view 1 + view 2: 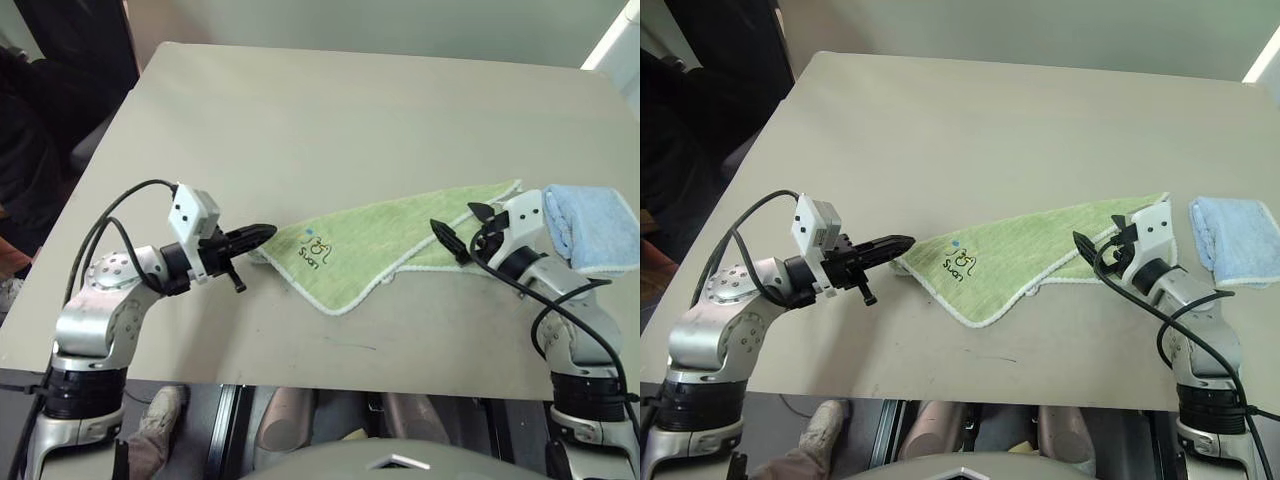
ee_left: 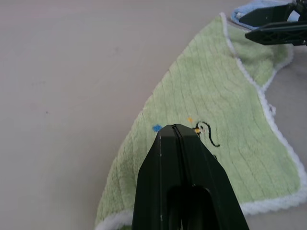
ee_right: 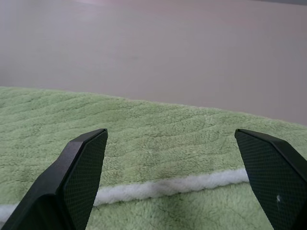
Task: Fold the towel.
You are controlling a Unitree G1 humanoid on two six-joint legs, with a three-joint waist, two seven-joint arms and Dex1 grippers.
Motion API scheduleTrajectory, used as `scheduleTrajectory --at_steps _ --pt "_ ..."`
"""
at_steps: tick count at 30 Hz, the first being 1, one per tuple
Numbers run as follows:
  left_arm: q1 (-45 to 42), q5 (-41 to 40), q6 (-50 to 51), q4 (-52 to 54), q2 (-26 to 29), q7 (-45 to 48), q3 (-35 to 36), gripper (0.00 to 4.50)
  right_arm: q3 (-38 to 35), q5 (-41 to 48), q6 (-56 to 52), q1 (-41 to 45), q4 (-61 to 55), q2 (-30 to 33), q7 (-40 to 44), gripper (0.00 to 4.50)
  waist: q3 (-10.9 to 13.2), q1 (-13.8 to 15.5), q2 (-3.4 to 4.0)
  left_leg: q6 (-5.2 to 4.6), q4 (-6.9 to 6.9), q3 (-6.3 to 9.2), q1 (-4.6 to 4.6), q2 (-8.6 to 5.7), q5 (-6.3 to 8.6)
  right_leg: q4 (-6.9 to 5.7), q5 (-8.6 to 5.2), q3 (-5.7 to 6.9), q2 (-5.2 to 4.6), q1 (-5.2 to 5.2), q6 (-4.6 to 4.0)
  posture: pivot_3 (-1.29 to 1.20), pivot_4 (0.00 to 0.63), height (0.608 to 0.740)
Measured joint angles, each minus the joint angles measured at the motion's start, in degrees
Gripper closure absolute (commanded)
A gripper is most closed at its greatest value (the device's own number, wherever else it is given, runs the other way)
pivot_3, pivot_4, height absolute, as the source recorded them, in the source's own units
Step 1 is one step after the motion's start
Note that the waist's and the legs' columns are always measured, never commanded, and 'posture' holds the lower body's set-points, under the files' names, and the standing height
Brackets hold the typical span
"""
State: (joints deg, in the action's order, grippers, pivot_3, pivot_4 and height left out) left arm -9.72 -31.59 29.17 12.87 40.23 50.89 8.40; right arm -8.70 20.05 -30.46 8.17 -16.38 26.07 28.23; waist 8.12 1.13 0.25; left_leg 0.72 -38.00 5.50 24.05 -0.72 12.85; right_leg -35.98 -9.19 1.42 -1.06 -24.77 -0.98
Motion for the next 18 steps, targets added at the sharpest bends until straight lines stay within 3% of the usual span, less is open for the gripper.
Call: scheduleTrajectory --at_steps 18 --pt "-1.79 1.79 -0.29 -1.04 -0.83 -0.14 -0.56 4.5 -0.02 0.44 0.02 0.03 -0.09 -0.04 -0.17 0.02 0.0 0.1 0.0 0.02 0.01 0.0 0.01 0.0 0.01 0.02 -0.18 0.0 0.0 0.0 0.24 0.0 0.15 0.735"
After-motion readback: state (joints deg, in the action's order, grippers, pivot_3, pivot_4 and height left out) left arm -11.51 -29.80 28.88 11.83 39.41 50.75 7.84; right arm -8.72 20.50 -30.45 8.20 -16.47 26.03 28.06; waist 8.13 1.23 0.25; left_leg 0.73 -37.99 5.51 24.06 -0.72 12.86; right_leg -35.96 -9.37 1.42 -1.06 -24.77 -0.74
